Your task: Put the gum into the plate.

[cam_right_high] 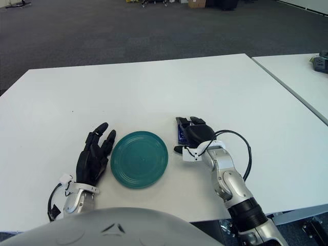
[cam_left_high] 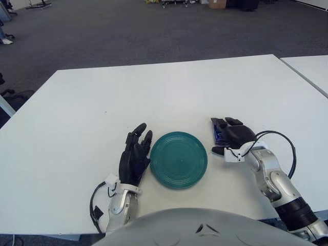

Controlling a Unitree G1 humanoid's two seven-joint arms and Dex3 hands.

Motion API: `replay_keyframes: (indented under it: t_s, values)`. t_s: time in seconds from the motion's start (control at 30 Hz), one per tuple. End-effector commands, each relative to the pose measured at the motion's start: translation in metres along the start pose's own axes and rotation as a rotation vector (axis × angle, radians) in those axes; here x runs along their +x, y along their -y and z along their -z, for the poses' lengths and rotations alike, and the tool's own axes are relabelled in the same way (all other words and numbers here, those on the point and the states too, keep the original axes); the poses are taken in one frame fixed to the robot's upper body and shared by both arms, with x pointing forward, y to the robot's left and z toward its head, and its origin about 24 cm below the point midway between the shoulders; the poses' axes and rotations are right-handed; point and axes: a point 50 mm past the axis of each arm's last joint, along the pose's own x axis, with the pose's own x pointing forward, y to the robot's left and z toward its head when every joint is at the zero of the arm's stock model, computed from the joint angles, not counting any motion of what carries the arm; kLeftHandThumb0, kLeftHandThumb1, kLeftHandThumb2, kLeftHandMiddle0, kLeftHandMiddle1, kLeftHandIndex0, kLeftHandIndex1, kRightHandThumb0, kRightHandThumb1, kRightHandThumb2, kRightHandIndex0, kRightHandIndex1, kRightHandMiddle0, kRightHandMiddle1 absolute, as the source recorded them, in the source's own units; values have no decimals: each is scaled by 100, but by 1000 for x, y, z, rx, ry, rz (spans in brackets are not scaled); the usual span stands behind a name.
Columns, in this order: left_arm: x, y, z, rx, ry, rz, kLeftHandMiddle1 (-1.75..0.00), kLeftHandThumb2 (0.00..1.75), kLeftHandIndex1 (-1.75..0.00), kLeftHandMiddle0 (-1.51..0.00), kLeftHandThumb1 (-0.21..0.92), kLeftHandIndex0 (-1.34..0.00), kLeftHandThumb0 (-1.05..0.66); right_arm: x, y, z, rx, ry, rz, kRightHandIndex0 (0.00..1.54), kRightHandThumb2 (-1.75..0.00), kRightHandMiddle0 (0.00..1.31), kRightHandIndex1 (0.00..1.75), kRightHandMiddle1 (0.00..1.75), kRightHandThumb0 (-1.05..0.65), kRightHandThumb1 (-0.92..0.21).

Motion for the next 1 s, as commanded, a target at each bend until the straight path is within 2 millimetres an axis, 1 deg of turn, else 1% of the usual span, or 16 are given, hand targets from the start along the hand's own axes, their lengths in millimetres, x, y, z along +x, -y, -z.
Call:
replay_keyframes:
  t_s: [0.0,0.2,0.33,0.53,0.97]
  values:
    - [-1,1,8,-35,-39,-32,0,88,-87,-38,92,0,-96,7,-5,7,-19,-8,-48,8,-70,0,0,31,-105,-92]
    - [-1,2,8,-54,-35,-30,-1,85,-88,-39,92,-1,-96,19,-7,12,-48,-2,-76,9,-71,0,1,32,-105,-92]
    - [-1,3,8,-61,-33,-30,-1,85,-89,-40,92,-1,-96,23,-7,15,-68,6,-97,11,-71,0,2,32,-105,-92]
    - [-2,5,8,-84,-29,-26,-1,84,-89,-40,92,0,-95,26,-8,16,-86,12,-122,12,-72,0,2,32,-104,-92]
    - [-4,6,5,-79,-26,-37,0,86,-86,-37,92,0,-93,28,-22,15,-73,9,-150,12,-71,0,1,33,-101,-92]
